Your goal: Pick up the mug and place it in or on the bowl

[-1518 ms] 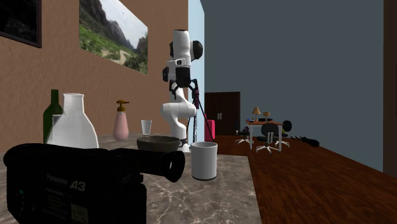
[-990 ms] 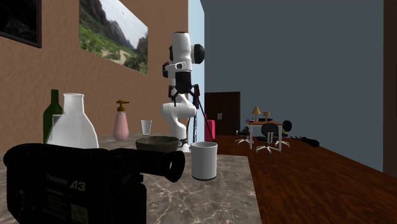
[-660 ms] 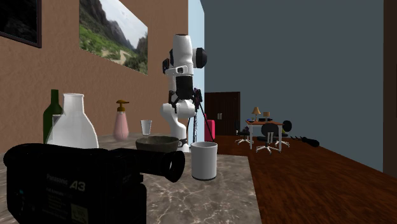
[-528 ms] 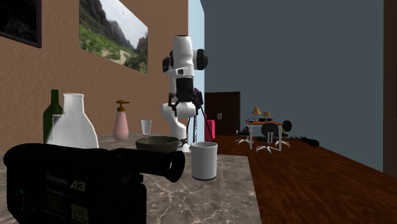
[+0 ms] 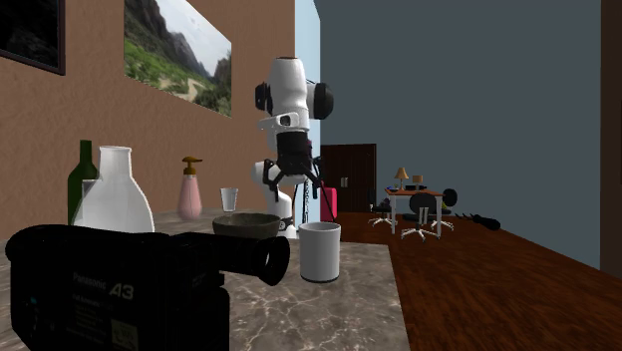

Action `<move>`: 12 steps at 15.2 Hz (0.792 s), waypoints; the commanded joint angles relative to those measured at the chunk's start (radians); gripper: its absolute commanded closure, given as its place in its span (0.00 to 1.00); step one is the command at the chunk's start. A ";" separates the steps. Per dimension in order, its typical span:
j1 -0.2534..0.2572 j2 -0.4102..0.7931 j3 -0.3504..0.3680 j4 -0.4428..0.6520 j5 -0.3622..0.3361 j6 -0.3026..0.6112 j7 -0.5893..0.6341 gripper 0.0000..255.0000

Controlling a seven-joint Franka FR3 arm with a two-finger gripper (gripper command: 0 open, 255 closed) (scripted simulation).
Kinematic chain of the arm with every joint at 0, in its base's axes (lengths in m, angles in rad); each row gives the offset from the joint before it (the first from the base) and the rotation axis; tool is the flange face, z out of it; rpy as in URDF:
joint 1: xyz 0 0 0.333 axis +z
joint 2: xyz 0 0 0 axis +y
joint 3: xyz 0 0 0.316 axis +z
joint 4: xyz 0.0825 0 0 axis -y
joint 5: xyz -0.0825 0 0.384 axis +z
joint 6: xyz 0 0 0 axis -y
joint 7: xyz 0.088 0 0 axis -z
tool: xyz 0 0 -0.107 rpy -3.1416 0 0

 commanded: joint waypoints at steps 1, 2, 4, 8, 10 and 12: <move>-0.002 0.066 -0.004 0.044 0.008 0.041 -0.014 0.00; -0.002 0.101 -0.004 0.071 0.013 0.057 -0.018 0.00; -0.003 0.170 -0.004 0.129 0.023 0.086 -0.028 0.00; -0.006 0.278 -0.003 0.217 0.038 0.130 -0.042 0.00; -0.006 0.293 -0.001 0.208 0.041 0.153 -0.044 0.00; -0.006 0.308 0.000 0.201 0.045 0.176 -0.046 0.00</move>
